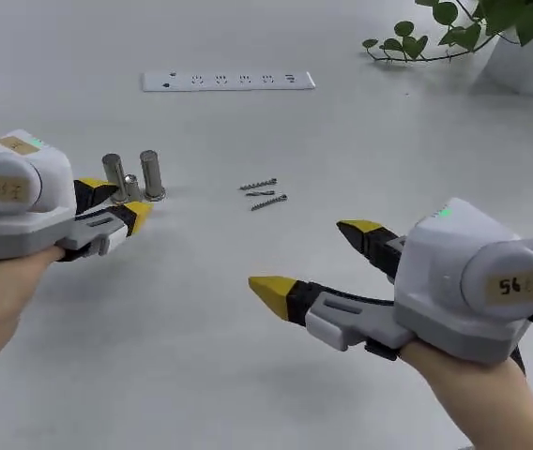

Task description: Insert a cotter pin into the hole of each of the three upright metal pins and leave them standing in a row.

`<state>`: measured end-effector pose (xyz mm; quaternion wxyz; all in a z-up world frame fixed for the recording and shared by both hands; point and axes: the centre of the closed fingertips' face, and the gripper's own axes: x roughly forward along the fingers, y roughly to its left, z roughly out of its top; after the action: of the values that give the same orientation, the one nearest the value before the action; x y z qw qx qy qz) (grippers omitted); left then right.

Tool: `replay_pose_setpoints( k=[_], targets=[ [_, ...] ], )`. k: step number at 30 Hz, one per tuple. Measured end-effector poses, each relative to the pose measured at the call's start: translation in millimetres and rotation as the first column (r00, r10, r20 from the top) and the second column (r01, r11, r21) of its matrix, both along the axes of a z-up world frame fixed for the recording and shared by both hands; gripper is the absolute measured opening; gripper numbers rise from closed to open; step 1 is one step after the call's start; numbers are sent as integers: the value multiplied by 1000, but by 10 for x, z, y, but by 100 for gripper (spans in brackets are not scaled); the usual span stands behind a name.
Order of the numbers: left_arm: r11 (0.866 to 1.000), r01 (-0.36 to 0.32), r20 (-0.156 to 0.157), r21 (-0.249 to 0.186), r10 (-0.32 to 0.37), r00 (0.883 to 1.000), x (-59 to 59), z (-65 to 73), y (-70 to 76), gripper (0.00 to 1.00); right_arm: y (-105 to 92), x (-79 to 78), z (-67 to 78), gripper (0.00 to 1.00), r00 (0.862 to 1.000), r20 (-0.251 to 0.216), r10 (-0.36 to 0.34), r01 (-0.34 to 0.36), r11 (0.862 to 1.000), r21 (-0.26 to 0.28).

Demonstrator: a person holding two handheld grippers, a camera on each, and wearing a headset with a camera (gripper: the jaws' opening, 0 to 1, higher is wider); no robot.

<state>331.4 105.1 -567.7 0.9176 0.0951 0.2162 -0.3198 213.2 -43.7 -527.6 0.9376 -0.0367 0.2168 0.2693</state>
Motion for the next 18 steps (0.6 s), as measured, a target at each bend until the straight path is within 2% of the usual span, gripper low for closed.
replay_pose_setpoints(
  k=[7, 12, 18],
  targets=[
    [1000, 10, 0, 1, -10, 1000, 59, -78, -42, 17, 6, 45, -35, 68, 1000, -6, -9, 9, 1000, 14],
    [1000, -3, -16, 6, 3, 1000, 98, -158, -24, 12, -3, 40, -89, 68, 1000, -22, -14, 14, 1000, 19],
    [1000, -23, -19, -14, 23, 1000, 139, -152, 8, 10, -11, 28, -126, 68, 999, -31, -13, 13, 1000, 13]
  ],
)
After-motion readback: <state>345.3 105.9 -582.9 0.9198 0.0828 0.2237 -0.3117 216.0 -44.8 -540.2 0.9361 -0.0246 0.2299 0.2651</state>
